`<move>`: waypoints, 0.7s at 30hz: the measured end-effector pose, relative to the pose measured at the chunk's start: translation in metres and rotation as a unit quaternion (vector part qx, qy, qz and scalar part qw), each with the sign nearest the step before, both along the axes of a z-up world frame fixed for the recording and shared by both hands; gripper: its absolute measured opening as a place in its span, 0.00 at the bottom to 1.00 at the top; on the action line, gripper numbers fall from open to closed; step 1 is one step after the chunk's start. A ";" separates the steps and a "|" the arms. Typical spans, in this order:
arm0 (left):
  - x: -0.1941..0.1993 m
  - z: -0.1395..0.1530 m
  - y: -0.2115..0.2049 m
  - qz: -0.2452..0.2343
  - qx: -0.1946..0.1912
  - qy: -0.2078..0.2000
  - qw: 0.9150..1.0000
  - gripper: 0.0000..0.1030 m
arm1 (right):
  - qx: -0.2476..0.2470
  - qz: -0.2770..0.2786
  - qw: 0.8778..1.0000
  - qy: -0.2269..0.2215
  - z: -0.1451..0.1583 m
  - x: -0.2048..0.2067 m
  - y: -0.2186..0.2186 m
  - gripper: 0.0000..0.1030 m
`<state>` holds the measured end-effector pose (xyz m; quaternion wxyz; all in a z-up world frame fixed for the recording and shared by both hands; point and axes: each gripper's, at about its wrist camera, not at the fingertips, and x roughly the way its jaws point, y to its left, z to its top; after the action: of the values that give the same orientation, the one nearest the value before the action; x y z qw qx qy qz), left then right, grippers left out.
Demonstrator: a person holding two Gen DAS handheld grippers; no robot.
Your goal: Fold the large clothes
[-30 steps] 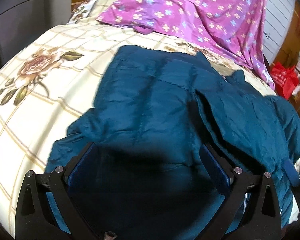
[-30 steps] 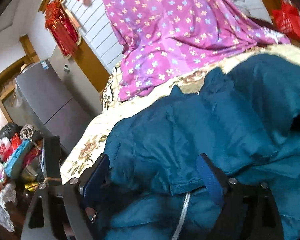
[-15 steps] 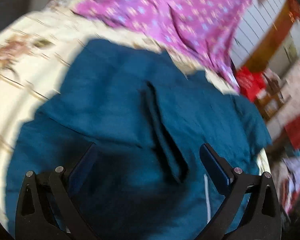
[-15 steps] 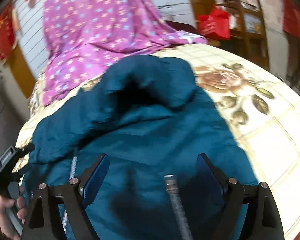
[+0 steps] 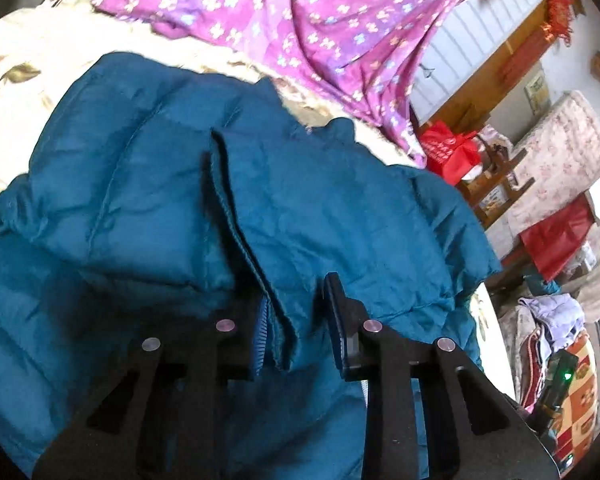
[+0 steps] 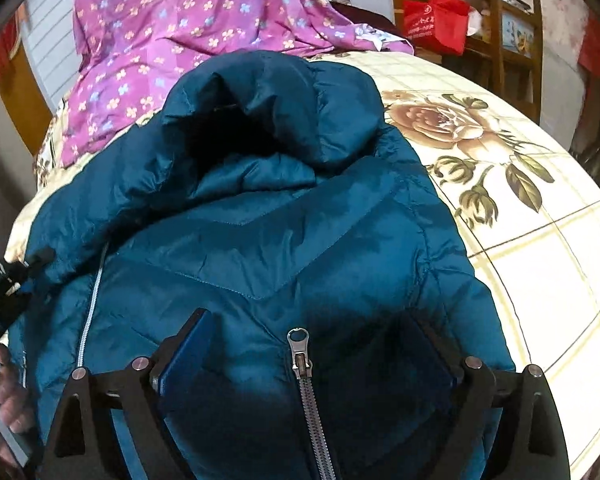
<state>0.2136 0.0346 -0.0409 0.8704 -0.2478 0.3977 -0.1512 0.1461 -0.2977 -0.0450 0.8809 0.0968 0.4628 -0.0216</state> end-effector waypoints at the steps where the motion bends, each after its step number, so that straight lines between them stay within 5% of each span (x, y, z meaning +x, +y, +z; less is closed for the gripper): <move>1: 0.001 0.001 0.000 -0.002 -0.003 -0.001 1.000 0.25 | -0.001 0.001 1.000 0.001 -0.001 0.000 0.000 0.92; 9: 0.011 -0.017 0.001 -0.006 -0.010 0.026 1.000 0.35 | -0.010 0.009 1.000 0.007 -0.004 -0.001 0.003 0.94; 11: 0.008 -0.010 0.000 -0.008 -0.001 0.009 1.000 0.09 | -0.014 0.010 1.000 0.010 -0.004 0.000 0.004 0.96; 14: 0.001 0.014 0.003 -0.006 0.013 -0.036 0.999 0.07 | -0.021 0.013 1.000 0.013 -0.005 0.000 0.007 0.97; 18: -0.001 0.041 0.024 0.054 0.082 -0.088 0.991 0.07 | -0.021 0.014 1.000 0.014 -0.005 0.001 0.007 0.98; 21: 0.006 0.040 0.045 0.114 0.123 -0.080 0.983 0.07 | -0.018 0.014 1.000 0.015 -0.005 0.001 0.006 0.98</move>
<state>0.2196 0.0798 -0.0008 0.9348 -0.1694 0.3114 -0.0205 0.1470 -0.2914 -0.0503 0.8756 0.0743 0.4769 -0.0190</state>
